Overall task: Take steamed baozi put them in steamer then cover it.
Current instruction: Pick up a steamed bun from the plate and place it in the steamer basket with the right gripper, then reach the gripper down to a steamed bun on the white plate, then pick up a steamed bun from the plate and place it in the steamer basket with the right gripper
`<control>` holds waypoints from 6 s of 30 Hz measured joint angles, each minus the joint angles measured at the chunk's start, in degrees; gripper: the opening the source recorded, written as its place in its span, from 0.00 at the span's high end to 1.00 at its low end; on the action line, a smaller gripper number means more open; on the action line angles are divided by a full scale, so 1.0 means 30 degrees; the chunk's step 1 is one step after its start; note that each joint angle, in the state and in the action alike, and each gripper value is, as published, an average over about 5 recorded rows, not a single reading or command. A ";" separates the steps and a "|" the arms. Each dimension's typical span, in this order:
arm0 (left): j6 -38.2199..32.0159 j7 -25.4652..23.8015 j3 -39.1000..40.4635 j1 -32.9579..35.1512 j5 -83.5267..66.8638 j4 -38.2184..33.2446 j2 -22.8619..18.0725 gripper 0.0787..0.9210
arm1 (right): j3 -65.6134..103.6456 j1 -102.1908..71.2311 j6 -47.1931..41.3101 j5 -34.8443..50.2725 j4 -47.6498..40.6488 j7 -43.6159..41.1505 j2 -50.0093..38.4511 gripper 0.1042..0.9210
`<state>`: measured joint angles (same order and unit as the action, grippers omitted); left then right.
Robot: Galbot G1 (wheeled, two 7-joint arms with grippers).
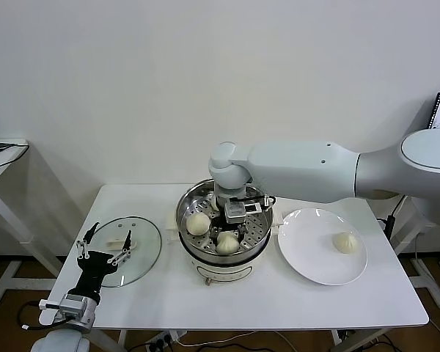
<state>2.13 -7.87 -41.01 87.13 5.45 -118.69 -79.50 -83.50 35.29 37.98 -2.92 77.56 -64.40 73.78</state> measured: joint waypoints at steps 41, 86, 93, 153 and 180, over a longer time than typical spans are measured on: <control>0.0191 0.0101 0.0805 0.0196 0.0448 -0.0581 -0.0195 0.12 | 0.3993 -0.0339 -1.0060 0.3955 -0.0104 -0.3903 -1.1176 0.12; 0.0067 0.0134 0.0780 0.0169 0.0903 0.0039 -0.0556 0.12 | 1.6372 -1.2361 -1.1667 -0.6714 -0.9686 -0.2305 -0.9125 0.12; 0.0053 0.0139 0.0798 0.0159 0.0922 0.0050 -0.0599 0.12 | 1.6543 -1.2606 -1.1665 -0.6972 -0.9756 -0.2350 -0.9032 0.12; -0.0026 0.0000 0.0756 0.0094 0.0730 -0.0393 -0.0247 0.12 | 0.2002 0.2086 -1.8111 0.5875 0.0279 -0.2199 -1.1793 0.35; 0.0058 -0.0013 0.0332 -0.0030 0.0478 -0.0573 -0.0130 0.12 | -0.1203 0.4385 -2.3435 1.2574 0.1846 0.0985 -0.4715 0.35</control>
<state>2.30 -7.91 -40.01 87.04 6.88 -120.40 -79.89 -87.11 48.44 -32.32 34.80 83.10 -61.45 59.63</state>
